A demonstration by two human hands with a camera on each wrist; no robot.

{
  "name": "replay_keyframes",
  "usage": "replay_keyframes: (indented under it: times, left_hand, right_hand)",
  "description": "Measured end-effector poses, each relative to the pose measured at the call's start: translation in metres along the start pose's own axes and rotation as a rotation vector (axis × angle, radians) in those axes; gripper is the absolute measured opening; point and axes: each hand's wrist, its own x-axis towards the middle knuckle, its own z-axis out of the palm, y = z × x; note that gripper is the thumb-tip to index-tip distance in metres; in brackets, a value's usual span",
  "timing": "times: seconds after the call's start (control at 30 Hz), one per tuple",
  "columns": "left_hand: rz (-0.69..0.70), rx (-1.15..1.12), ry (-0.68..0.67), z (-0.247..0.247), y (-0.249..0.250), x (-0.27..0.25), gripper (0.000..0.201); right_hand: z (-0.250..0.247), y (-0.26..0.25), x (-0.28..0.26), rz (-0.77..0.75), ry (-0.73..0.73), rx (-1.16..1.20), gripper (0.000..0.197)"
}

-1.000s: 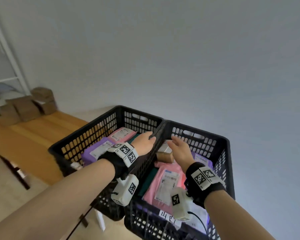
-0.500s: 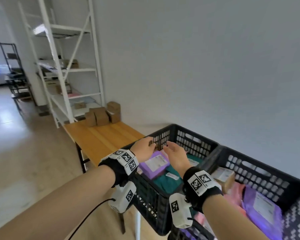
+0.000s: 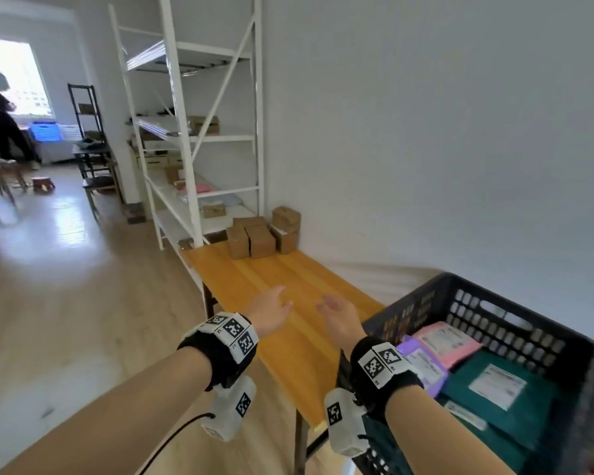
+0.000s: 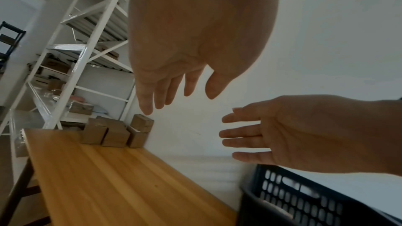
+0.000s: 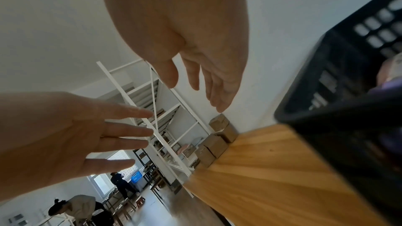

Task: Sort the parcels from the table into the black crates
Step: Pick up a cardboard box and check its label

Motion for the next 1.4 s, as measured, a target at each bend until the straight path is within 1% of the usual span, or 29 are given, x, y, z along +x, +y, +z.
replay_keyframes:
  times: [0.1, 0.23, 0.33, 0.47, 0.6, 0.73, 0.87, 1.0, 1.13, 1.27, 1.4]
  left_hand:
    - [-0.022, 0.004, -0.043, -0.032, -0.052, 0.030, 0.053]
    - [-0.072, 0.019, -0.043, -0.074, -0.118, 0.076, 0.054]
    - [-0.120, -0.020, -0.055, -0.082, -0.167, 0.107, 0.055]
    - [-0.195, -0.118, -0.099, -0.078, -0.222, 0.143, 0.054]
    - [-0.229, -0.133, -0.125, -0.082, -0.257, 0.188, 0.054]
    - [-0.260, -0.164, -0.163, -0.092, -0.290, 0.252, 0.055]
    - [-0.304, -0.078, -0.172, -0.101, -0.322, 0.332, 0.054]
    - [-0.321, 0.010, -0.245, -0.114, -0.343, 0.394, 0.052]
    - [-0.319, 0.026, -0.319, -0.129, -0.369, 0.448, 0.054]
    - [-0.335, 0.028, -0.355, -0.138, -0.396, 0.487, 0.056]
    - [-0.292, 0.058, -0.386, -0.146, -0.416, 0.538, 0.055]
  right_hand:
    - [0.048, -0.012, 0.041, 0.014, -0.020, -0.033, 0.046]
    - [0.104, -0.022, 0.089, 0.078, -0.054, -0.057, 0.047]
    - [0.136, -0.019, 0.123, 0.142, -0.093, -0.009, 0.048]
    - [0.177, -0.012, 0.174, 0.167, -0.129, -0.015, 0.050]
    - [0.214, -0.006, 0.232, 0.187, -0.150, -0.016, 0.049]
    - [0.244, -0.002, 0.301, 0.216, -0.154, -0.010, 0.049]
    - [0.266, 0.001, 0.378, 0.244, -0.168, -0.023, 0.049]
    - [0.283, -0.001, 0.438, 0.278, -0.153, -0.011, 0.049]
    - [0.298, -0.002, 0.487, 0.333, -0.128, -0.024, 0.047]
    - [0.316, -0.002, 0.521, 0.397, -0.110, -0.017, 0.047]
    - [0.338, 0.000, 0.554, 0.460, -0.066, -0.002, 0.047]
